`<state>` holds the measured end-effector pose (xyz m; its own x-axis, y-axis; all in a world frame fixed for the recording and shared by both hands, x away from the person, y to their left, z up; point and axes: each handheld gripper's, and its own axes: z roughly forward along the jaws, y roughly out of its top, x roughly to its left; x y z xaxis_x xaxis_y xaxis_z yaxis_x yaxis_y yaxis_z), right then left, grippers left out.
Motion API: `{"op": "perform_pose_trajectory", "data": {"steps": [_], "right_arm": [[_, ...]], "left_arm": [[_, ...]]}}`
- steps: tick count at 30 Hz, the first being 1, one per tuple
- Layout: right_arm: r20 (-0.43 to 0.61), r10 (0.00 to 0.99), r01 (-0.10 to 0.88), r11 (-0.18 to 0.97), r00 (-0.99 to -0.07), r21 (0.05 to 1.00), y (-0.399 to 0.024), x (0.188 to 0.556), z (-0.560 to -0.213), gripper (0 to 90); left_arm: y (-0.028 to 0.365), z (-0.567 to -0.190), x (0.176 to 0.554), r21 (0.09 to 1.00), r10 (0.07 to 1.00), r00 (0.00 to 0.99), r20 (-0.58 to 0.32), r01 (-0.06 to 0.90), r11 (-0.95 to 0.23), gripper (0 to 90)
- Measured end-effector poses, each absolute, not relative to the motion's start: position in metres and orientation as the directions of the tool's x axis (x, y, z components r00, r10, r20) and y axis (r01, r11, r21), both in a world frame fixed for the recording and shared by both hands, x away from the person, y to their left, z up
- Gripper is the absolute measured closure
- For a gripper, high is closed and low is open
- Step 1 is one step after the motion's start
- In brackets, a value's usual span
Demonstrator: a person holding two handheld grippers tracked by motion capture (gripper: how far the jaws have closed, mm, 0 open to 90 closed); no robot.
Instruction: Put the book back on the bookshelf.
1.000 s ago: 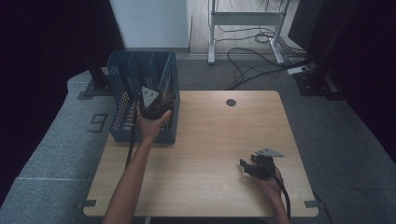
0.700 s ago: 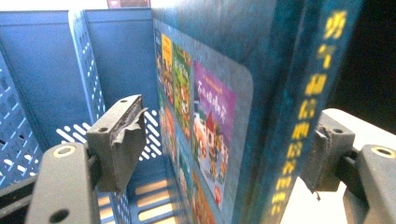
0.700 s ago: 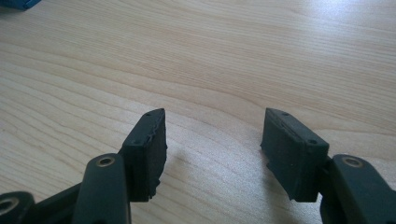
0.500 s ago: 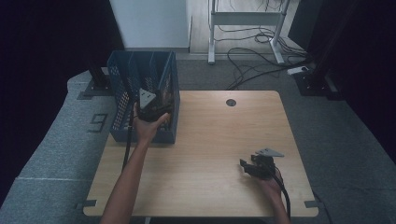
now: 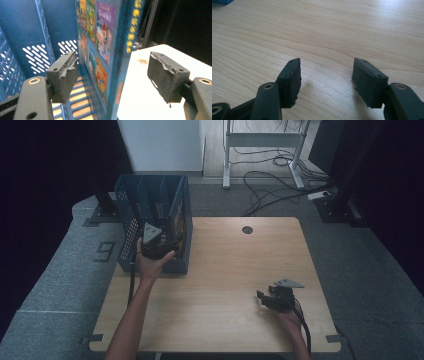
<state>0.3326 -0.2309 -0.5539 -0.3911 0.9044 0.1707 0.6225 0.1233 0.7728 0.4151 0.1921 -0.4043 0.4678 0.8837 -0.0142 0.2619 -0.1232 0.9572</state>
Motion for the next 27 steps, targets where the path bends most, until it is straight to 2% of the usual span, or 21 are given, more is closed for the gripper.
{"op": "perform_pose_trajectory", "data": {"steps": [18,27], "right_arm": [[0.183,0.902,0.624,0.114,-0.391,0.773,-0.233,0.334,-0.554,39.6],[0.198,0.9,0.628,0.101,-0.388,0.772,-0.235,0.335,-0.554,39.6]], "left_arm": [[0.205,-0.428,0.368,0.931,0.832,0.554,-0.027,0.318,-0.181,25.0],[0.209,-0.444,0.345,0.925,0.815,0.575,-0.068,0.343,-0.165,24.7]]}}
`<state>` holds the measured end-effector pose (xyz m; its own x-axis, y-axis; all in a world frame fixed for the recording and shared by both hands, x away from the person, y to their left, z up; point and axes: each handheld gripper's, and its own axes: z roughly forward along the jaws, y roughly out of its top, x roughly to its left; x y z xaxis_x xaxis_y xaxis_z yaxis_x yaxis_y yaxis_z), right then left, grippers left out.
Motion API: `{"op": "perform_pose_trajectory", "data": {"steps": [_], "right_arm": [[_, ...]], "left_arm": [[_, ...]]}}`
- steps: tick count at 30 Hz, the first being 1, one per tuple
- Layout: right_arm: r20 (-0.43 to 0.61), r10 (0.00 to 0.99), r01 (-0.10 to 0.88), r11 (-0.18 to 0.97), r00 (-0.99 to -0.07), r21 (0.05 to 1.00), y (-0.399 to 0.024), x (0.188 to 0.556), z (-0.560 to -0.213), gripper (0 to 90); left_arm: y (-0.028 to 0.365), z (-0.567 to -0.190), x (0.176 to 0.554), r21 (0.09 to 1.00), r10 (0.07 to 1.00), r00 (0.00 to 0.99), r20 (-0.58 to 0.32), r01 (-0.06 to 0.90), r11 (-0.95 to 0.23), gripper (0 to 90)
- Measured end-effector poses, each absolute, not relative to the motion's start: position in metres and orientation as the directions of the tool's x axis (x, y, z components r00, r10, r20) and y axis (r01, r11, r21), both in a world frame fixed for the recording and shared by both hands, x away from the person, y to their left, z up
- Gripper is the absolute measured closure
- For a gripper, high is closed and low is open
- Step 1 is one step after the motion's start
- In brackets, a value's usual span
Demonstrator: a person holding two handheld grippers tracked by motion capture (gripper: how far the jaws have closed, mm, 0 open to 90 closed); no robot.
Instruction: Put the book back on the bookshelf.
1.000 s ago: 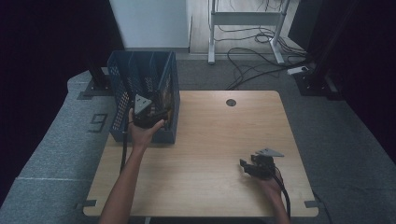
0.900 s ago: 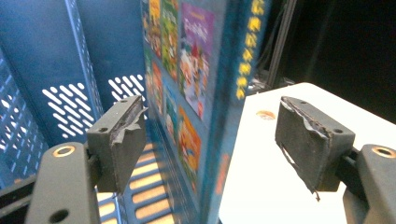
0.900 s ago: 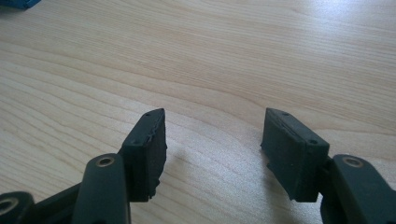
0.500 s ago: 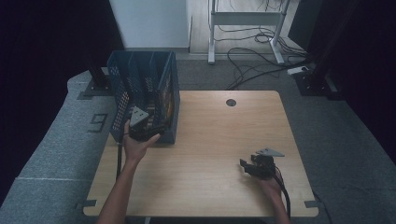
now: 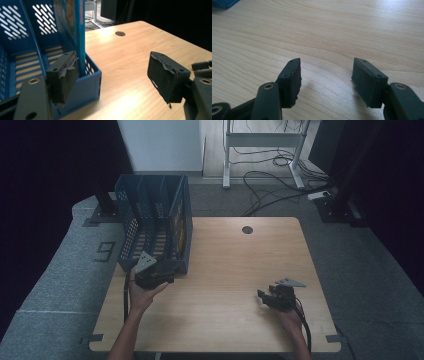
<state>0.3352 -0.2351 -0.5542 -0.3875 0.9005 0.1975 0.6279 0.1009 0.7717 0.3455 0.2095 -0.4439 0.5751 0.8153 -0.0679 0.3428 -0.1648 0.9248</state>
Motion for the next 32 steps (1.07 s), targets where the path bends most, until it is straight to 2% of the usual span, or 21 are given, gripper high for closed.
{"op": "perform_pose_trajectory", "data": {"steps": [6,13,23,32], "right_arm": [[0.203,0.901,0.629,0.095,-0.384,0.771,-0.236,0.336,-0.554,39.6],[0.198,0.902,0.629,0.098,-0.383,0.772,-0.236,0.336,-0.554,39.4],[0.195,0.904,0.629,0.099,-0.381,0.771,-0.235,0.336,-0.554,39.4],[0.181,0.905,0.625,0.111,-0.384,0.773,-0.234,0.335,-0.554,39.0]], "left_arm": [[0.217,-0.459,0.326,0.926,0.809,0.579,-0.105,0.353,-0.132,26.4],[0.222,-0.477,0.307,0.912,0.803,0.586,-0.11,0.382,-0.153,26.7],[0.22,-0.497,0.299,0.88,0.775,0.621,-0.122,0.429,-0.204,25.4],[0.217,-0.502,0.299,0.876,0.777,0.621,-0.104,0.427,-0.223,25.6]]}}
